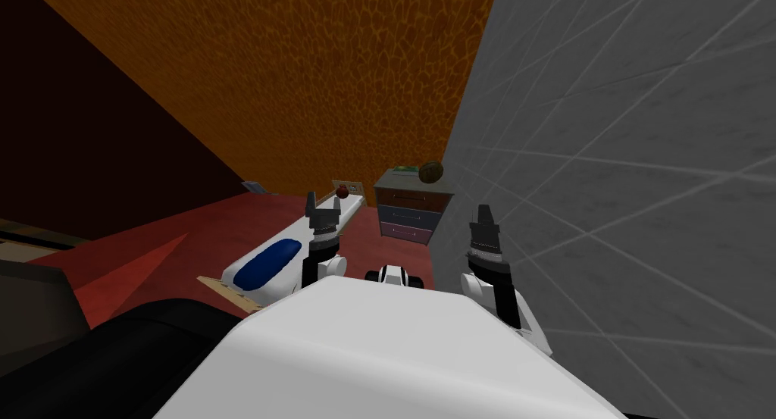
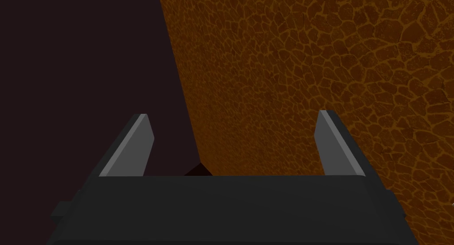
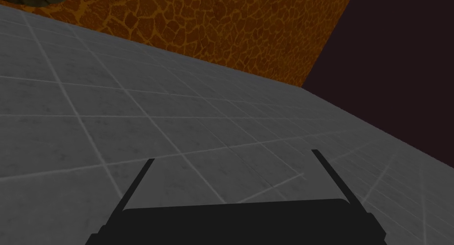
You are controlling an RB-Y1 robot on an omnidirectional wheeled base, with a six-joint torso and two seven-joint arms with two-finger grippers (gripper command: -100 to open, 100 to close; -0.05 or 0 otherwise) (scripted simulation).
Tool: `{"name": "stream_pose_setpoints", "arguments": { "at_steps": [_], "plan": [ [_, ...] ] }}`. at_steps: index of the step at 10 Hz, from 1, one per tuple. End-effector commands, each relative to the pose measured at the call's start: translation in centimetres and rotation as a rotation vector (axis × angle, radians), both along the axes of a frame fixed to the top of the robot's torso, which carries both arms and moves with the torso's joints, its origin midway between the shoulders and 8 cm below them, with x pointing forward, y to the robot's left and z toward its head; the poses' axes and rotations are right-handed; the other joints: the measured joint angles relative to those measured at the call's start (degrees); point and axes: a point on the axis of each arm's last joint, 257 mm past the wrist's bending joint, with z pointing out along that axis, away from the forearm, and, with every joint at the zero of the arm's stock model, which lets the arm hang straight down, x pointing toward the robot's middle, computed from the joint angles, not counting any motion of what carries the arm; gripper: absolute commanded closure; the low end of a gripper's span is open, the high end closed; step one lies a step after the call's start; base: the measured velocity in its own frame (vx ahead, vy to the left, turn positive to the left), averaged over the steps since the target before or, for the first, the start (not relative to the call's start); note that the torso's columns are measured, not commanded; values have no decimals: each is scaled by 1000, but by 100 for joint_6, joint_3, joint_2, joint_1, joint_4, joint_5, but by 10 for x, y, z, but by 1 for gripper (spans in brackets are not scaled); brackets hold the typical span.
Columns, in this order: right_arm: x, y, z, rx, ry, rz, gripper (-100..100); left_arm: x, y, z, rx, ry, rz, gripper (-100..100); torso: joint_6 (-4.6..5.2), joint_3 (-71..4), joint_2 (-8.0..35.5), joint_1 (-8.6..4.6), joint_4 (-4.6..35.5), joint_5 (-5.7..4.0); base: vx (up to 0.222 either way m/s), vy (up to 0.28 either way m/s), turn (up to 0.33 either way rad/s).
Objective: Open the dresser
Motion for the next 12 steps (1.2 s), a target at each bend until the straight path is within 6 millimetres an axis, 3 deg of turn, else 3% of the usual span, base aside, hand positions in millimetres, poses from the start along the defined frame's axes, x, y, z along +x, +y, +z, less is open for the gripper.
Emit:
{"name": "stream_pose_setpoints", "arguments": {
  "at_steps": [1,12],
  "plan": [
    [0,-4,-6,-88,3,-58,-100,0,0,0,0,0,0,0,0,-6,-12,0,-3,0,113,44,-10],
    [1,-25,-32,-414,5,-292,-100,0,0,0,0,0,0,0,0,-6,-9,-1,-3,0,92,46,-10]
  ]
}}
